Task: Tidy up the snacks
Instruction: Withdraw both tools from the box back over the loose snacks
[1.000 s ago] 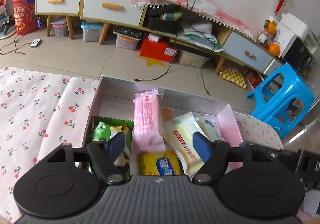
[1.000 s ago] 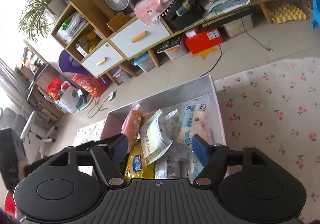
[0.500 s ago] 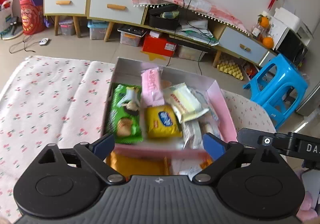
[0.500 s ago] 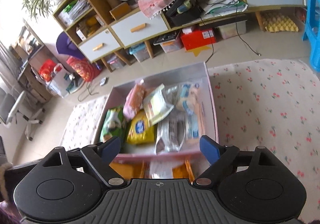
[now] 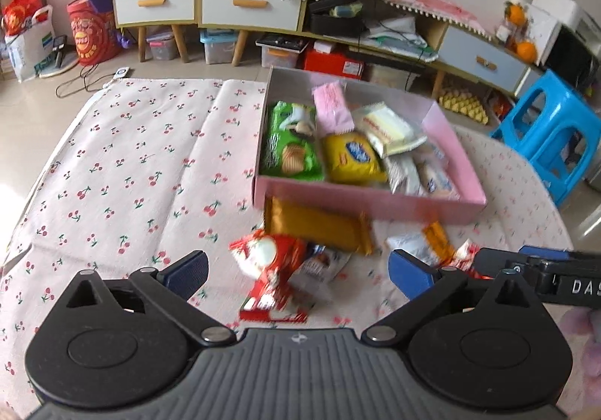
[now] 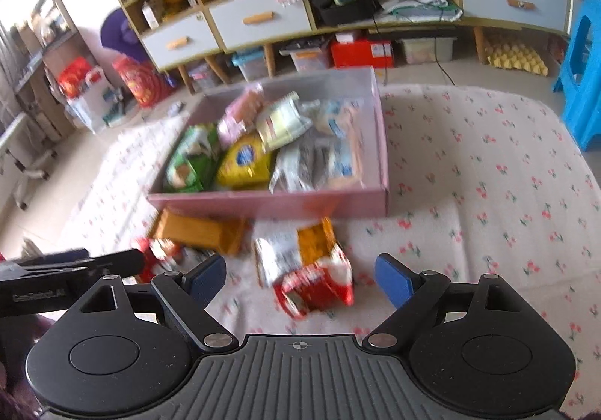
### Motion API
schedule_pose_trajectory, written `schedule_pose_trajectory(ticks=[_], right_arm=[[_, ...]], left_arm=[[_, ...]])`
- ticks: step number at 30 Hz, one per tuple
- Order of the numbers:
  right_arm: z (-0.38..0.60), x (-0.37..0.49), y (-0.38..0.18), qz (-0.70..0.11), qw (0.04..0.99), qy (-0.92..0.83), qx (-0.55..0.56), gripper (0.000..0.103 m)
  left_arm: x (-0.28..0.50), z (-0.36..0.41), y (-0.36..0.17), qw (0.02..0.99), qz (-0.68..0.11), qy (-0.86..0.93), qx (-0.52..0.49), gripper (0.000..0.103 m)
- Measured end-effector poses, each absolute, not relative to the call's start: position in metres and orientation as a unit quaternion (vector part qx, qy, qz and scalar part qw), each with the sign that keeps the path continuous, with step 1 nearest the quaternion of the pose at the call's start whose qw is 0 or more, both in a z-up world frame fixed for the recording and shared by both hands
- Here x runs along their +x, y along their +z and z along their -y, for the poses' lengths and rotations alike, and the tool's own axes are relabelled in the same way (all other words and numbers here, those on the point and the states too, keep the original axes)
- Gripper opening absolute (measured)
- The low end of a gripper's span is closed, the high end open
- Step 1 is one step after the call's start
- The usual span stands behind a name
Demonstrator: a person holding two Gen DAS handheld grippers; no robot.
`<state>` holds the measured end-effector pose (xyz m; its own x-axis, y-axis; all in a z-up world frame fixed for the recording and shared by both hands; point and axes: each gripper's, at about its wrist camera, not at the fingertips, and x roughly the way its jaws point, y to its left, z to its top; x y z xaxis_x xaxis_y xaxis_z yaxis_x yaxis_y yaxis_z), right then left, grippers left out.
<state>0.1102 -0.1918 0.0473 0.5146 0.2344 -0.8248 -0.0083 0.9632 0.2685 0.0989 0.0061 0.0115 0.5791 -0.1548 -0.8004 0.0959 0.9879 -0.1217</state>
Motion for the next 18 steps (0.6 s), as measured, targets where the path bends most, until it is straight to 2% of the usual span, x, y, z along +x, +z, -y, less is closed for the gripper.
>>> schedule_pose_trajectory(ticks=[8,18], right_arm=[[0.187,0.094,0.034,-0.47,0.877,0.084,0.063,0.089],[0.185,0.078,-0.009,-0.495,0.863,0.102,0.015,0.089]], left_arm=[[0.083,-0.012,-0.006,0.889,-0.45,-0.084,-0.009,0.102],[0.064,-0.034,-0.028,0.887,-0.45,-0.102,-0.006,0.102]])
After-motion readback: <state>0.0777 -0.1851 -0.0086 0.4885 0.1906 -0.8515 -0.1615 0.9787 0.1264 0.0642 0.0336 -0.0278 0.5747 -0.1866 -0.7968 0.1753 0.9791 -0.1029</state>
